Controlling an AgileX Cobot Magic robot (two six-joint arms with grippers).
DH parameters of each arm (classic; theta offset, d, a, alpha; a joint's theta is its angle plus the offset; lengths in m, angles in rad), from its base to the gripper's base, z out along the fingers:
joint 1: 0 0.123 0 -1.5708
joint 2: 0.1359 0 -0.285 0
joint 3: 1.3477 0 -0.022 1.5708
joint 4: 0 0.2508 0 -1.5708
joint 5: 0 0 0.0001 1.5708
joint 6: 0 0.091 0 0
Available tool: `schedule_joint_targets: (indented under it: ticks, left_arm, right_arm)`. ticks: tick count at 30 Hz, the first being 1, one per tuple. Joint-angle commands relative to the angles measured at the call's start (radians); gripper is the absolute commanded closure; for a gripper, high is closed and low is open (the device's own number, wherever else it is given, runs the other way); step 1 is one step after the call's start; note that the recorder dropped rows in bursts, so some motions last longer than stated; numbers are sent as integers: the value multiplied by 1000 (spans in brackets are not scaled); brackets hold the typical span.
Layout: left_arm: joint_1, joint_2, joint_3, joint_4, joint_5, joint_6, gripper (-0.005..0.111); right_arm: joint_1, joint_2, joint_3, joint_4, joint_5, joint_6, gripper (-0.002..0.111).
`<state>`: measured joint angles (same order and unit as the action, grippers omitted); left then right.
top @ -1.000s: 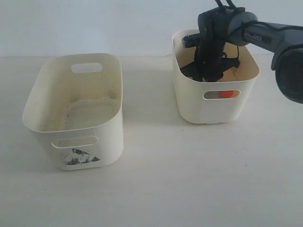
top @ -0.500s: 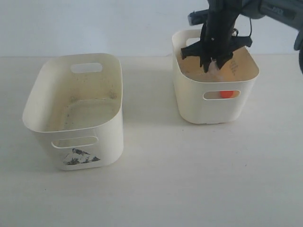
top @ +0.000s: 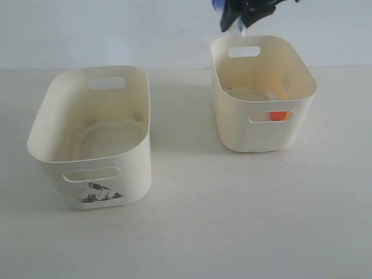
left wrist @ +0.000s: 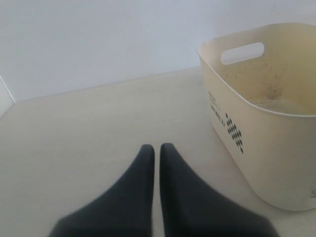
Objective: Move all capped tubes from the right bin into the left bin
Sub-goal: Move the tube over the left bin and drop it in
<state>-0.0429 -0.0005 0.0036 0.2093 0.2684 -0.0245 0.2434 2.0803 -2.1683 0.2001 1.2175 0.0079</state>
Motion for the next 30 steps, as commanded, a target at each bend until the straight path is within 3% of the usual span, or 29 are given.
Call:
schedule_joint_targets:
  ticks: [1,8,12,14,18,19,21,24,25,30]
  left_arm:
    - [-1,0,-4,-4,-8,-13,102]
    - [-1,0,-4,-4,-8,-13,102]
    - [-1,0,-4,-4,-8,-13,102]
    - [-1,0,-4,-4,-8,-13,102]
    - [-1,0,-4,-4,-8,-13,102]
    - [-1,0,-4,-4,-8,-13,102]
    - [-1,0,-4,-4,-8,-13,102]
    - [-1,0,-4,-4,-8,-13,102]
    - [-1,0,-4,-4,-8,-13,102]
    - [-1,0,-4,-4,-8,-13,102]
  right_arm:
    - [118,-89,86,118,4,-97,108]
    - [330,-114,206,111,4,-230,108]
    - [402,-114,244,101,-130,-255,106]
    - [421,-114,255,101,-184,-257,95]
    - [428,-114,255,97,-263,-271,53]
    - [428,-114,255,90,-271,-260,47]
    - [428,-114,255,58,-274,-222,56]
    - [428,-115,255,-18,-265,-152,99]
    - [428,-118,255,-51,-256,-138,108]
    - [410,-152,246,-241,-187,-43,109]
